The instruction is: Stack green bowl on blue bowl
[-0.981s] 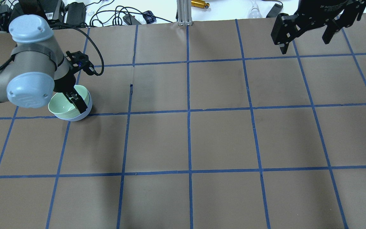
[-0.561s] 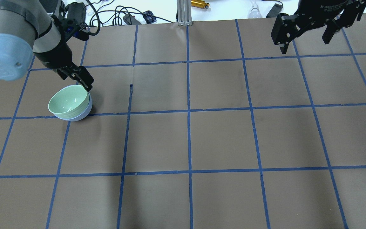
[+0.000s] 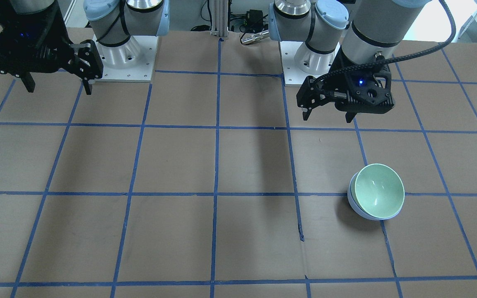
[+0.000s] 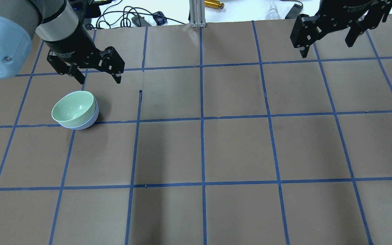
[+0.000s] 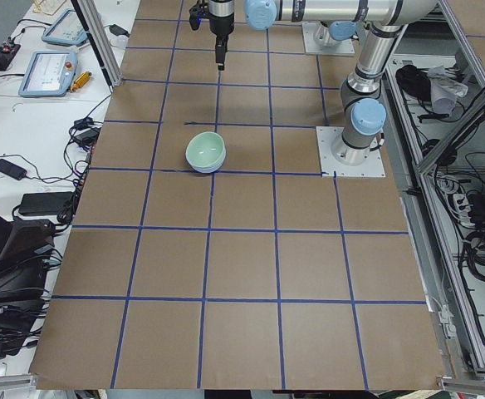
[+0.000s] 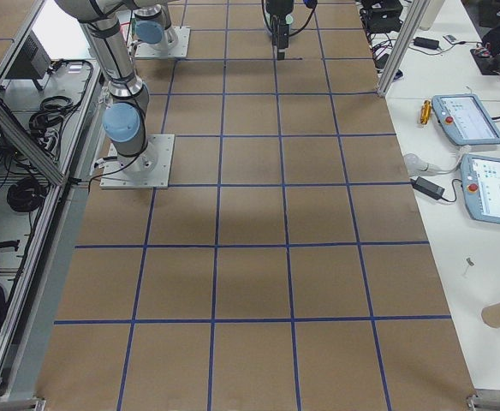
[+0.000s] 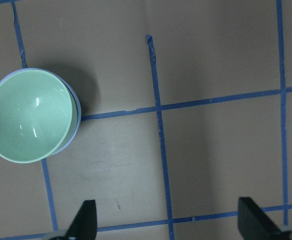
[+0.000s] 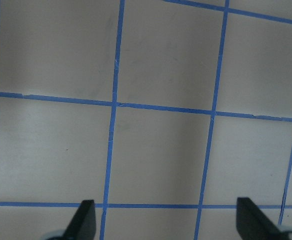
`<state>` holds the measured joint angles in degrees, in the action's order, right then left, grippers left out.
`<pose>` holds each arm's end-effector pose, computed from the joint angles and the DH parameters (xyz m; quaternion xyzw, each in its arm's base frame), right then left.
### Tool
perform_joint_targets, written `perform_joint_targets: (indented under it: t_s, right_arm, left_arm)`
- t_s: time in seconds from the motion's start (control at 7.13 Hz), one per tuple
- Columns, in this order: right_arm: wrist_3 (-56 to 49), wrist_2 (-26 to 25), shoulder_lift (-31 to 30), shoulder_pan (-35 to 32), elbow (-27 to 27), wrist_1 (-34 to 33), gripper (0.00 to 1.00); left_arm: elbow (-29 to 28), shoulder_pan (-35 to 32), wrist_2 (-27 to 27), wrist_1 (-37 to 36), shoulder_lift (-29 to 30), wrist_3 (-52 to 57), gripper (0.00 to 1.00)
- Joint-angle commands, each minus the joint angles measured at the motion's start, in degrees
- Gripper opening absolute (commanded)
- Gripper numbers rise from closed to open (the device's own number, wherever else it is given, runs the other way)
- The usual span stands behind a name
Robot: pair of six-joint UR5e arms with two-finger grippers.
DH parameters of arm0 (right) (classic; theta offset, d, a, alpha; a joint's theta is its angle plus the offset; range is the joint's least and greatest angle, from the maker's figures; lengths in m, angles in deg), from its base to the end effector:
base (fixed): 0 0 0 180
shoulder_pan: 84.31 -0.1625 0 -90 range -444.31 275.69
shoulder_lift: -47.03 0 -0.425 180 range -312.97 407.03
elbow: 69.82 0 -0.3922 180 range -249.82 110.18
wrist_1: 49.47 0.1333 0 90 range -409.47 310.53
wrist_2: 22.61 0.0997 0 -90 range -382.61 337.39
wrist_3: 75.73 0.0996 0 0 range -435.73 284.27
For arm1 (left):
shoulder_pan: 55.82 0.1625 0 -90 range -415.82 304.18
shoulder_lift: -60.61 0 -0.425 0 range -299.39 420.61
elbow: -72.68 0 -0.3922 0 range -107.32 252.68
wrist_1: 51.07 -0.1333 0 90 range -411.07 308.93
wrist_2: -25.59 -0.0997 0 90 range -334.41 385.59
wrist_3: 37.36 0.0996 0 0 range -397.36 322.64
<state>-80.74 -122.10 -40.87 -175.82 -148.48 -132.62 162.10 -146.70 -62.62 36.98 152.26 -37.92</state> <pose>0.1302 -0.5031 0.5562 0.0549 -0.9948 0.0182 0.0833 -0.1442 -0.5034 0.4820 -0.0029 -0.9998 0.0075 0.0157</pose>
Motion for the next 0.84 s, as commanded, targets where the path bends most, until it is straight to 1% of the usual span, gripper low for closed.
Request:
perform_joint_targets:
  t_s: [0.0,0.28,0.7]
  right_arm:
    - [0.0,0.0,0.0,0.0,0.0,0.0,1.00]
    - [0.0,0.0,0.0,-0.1,0.0,0.0,1.00]
    - [0.0,0.0,0.0,-0.1,0.0,0.0,1.00]
  left_arm:
    - [0.7,-0.1,0.2,0.7,-1.2,-2.0,1.00]
    - [0.6,0.5,-2.2,1.9,-1.4,-1.8,1.00]
    - [0.5,1.0,-2.2,2.6,-1.6,-1.5,1.00]
